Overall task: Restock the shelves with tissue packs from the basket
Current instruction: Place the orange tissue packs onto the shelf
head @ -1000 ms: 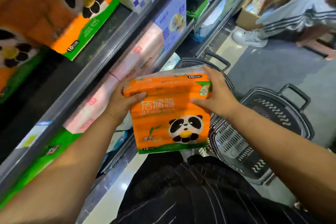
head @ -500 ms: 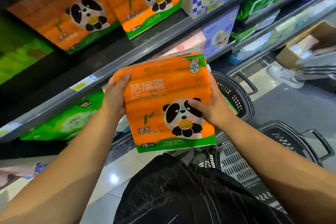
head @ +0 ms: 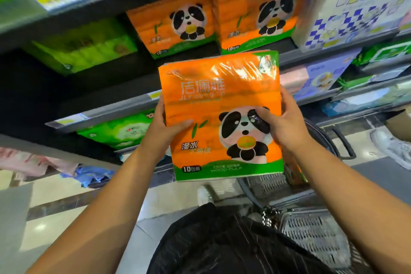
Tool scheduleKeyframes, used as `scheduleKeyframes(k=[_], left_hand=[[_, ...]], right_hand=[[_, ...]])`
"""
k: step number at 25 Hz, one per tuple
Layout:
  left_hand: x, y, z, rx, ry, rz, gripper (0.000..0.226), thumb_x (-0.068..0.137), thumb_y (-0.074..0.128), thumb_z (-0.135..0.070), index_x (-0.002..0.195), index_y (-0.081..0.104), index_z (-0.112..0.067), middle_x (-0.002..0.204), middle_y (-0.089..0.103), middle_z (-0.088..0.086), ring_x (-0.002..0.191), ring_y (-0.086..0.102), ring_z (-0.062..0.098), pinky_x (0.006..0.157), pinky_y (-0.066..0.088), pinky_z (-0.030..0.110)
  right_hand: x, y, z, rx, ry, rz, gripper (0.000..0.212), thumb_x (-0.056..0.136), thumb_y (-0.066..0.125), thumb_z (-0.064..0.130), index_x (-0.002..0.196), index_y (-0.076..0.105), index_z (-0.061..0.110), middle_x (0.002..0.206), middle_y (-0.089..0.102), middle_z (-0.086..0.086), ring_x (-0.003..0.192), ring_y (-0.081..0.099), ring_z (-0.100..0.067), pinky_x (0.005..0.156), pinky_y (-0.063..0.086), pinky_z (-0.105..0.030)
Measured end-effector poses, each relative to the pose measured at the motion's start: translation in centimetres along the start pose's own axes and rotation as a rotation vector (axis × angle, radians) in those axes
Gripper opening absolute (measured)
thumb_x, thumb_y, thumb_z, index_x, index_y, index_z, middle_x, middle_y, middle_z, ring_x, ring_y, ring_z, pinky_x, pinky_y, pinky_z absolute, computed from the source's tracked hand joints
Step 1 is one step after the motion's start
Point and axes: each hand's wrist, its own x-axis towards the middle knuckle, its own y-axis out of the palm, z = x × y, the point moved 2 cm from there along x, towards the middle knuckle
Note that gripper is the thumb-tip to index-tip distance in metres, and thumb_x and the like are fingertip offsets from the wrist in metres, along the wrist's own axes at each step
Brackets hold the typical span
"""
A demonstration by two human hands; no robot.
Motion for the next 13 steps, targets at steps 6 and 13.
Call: scheduleKeyframes(k=[6,13], left_hand=[[-0.3,-4.3,0.0,-0.066,-0.007,-0.161,0.071,0.065,0.079,-0.031,0.126,0.046,-0.042,0.111,0.069,-0.010,0.096,0.070,0.017,0.075,0.058,0.041],[2.8,-8.5,-3.4,-0.168,0.035,-0.255,0.085,0.069,0.077,-0.022,0.143,0.037,-0.035,0.119,0.066,-0.002,0.099,0.069,0.021,0.071,0.059,0.040]], right_hand=[[3.6,5.5,3.2,-0.103,-0.104,0.057,0.071,0.066,0.078,0.048,0.128,0.046,0.033,0.120,0.060,0.002,0.111,0.061,-0.016,0.093,0.053,-0.043],[6.0,9.9,5.0,-0.356,-0.170,0.164,0.099,0.070,0.086,0.019,0.145,0.021,0.023,0.133,0.041,0.002,0.122,0.046,-0.015,0.093,0.044,-0.011]])
